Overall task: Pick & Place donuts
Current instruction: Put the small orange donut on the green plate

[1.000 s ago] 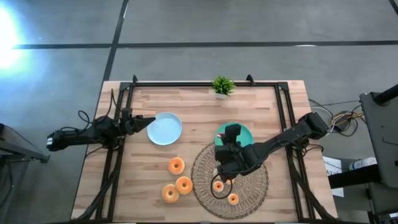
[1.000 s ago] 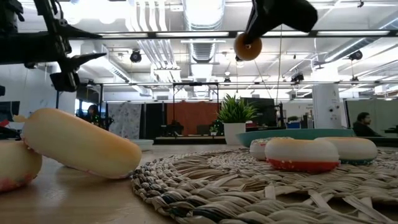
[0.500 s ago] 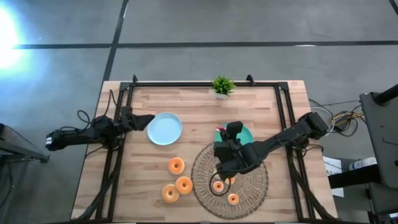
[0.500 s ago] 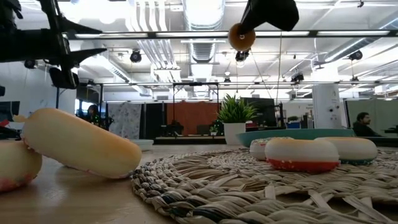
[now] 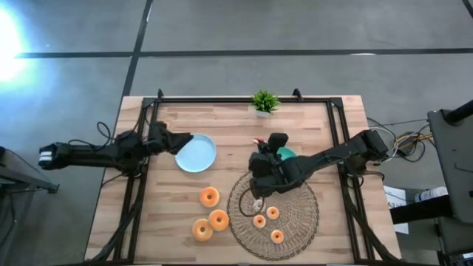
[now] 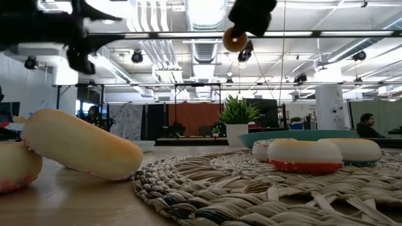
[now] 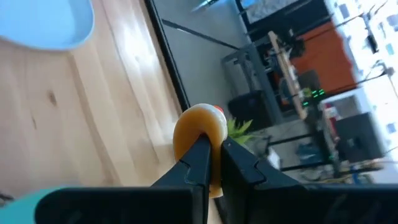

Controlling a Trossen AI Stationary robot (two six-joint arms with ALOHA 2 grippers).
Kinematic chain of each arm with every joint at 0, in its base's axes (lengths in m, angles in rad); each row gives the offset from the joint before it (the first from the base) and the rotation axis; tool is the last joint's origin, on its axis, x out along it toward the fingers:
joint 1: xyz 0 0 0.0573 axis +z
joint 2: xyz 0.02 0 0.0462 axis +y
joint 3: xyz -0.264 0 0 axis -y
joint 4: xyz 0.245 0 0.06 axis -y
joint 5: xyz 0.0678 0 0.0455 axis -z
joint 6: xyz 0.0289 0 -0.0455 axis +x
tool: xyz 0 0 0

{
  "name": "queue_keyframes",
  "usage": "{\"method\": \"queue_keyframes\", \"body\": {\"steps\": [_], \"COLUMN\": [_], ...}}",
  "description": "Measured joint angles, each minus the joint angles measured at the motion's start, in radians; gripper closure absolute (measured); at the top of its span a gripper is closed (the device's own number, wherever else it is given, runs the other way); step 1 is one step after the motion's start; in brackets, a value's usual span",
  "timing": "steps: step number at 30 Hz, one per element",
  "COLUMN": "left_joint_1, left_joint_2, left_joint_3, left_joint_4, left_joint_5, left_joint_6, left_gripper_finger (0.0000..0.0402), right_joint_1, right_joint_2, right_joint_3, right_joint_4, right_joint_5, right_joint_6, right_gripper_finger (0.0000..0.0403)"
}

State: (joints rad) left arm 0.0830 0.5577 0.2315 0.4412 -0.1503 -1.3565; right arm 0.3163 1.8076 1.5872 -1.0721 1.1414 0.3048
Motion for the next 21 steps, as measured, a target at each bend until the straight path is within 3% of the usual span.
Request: {"method": "queue_keyframes", "body": {"steps": [3,5,8,11,21], "left_joint_1": [0.006,0.025,0.063,0.108,0.162], "left_joint_2": [0.151,0.244,0.381,0.482,0.786], "left_joint_3": [0.116,0.176,0.233,0.288,0.519], "left_joint_4": [-0.015,0.017,0.138,0.322,0.365], "left_joint_5": [0.119,0.228,0.398,0.505,0.764], "left_joint_6": [0.086,0.101,0.113,0.083,0.045], "left_gripper_finger": [0.0262,0.0262,0.0262,0.0262,0.0262], "right_joint_1": [-0.012,-0.008,0.011,0.031,0.115], "right_joint_2": [0.000,-0.001,-0.003,-0.004,-0.010], "right_joint_3": [0.035,0.056,0.069,0.077,0.085], "right_joint_4": [0.050,0.113,0.228,0.264,0.268], "right_joint_5": [-0.015,0.022,0.080,0.090,0.146], "right_joint_6": [-0.070,-0.215,-0.488,-0.663,-0.869], "right_gripper_finger": [0.0385,0.0385,0.0385,0.0385,0.0385]}}
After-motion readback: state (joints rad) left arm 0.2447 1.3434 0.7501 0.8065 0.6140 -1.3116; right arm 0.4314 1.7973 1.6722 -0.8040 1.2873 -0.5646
